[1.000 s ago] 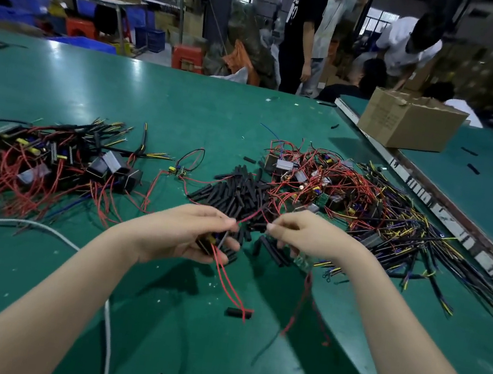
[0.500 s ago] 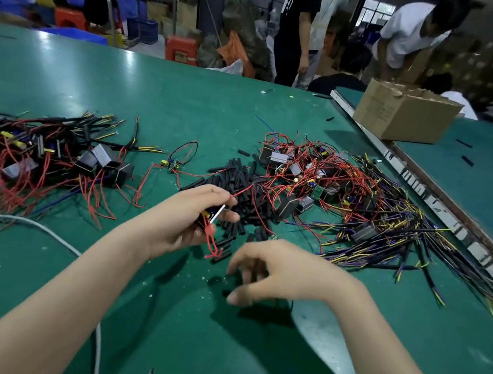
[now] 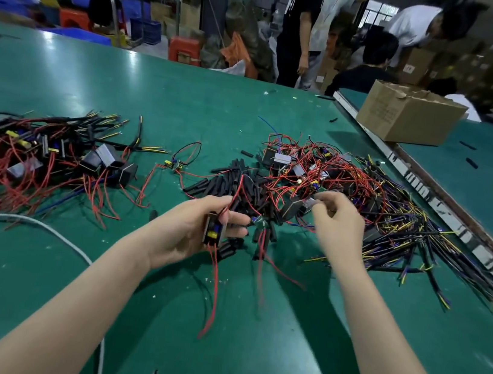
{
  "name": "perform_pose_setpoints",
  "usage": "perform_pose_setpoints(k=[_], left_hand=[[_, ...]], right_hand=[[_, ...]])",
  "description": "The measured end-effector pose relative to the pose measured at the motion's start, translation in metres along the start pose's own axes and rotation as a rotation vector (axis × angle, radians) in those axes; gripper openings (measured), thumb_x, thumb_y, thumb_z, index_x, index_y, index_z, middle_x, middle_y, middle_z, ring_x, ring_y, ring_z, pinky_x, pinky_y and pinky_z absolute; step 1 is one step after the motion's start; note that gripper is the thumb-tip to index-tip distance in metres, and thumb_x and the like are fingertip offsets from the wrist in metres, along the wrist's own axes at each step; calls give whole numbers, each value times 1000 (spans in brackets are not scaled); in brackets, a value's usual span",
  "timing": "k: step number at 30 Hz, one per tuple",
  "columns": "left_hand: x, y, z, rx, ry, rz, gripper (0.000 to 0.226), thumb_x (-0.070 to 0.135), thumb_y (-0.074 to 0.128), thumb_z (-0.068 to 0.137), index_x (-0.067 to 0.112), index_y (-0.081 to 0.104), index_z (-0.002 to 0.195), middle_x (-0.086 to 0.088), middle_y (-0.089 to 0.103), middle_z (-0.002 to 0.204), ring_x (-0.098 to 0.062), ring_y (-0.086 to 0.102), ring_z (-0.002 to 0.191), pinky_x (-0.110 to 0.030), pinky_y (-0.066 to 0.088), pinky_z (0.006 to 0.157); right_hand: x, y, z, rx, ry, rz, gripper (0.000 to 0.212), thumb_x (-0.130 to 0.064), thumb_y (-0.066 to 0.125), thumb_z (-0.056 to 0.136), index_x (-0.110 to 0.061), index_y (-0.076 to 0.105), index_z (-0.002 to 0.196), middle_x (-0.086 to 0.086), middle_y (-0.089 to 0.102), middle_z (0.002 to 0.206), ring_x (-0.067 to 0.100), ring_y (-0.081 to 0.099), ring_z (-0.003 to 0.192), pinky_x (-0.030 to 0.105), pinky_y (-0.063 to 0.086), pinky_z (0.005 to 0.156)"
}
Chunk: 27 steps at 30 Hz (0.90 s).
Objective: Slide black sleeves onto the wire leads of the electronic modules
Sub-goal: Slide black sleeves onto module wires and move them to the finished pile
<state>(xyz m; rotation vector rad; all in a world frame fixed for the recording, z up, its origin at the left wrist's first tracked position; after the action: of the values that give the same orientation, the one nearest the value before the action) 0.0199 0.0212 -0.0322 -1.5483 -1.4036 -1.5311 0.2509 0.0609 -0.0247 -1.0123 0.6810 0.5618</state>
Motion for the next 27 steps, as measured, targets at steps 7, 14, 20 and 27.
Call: perform_pose_setpoints(k=[7, 14, 20, 27], left_hand=[[-4, 16, -3, -315, 167, 5, 48, 54, 55, 84, 24, 47, 47, 0, 71, 100, -21, 66, 101, -24, 48, 76], [-14, 11, -6, -243, 55, 136, 44, 45, 44, 86, 22, 54, 51, -5, 68, 80, -18, 64, 73, -23, 43, 63], [-13, 7, -6, -168, 33, 237, 28, 46, 63, 73, 18, 60, 73, 0, 67, 75, -14, 64, 66, -17, 47, 59], [-16, 9, -6, -166, 42, 243, 29, 39, 62, 74, 14, 61, 88, 2, 70, 82, -12, 67, 71, -16, 49, 61]], right_hand=[[25, 27, 45, -348, 130, -628, 53, -48, 59, 88, -19, 45, 130, 14, 43, 134, 35, 34, 125, 44, 35, 99], [30, 19, 54, -246, 204, -352, 14, -40, 65, 82, -36, 61, 94, -1, 60, 117, 26, 50, 117, 41, 40, 99], [33, 9, 48, -120, 127, -466, 44, -53, 53, 89, -15, 60, 110, 6, 58, 111, 29, 50, 113, 40, 38, 95], [22, 5, 41, -17, -18, -633, 29, -32, 49, 92, -25, 61, 117, 5, 51, 127, 30, 41, 119, 40, 34, 97]])
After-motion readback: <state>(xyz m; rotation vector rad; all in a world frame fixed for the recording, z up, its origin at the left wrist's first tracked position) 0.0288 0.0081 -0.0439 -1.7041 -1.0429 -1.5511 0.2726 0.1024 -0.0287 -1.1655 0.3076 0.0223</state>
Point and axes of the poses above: each hand's wrist, its own z-axis towards the middle knuckle, its own y-axis out of the palm, x = y × z, the point moved 2 cm from there along z, towards the middle knuckle
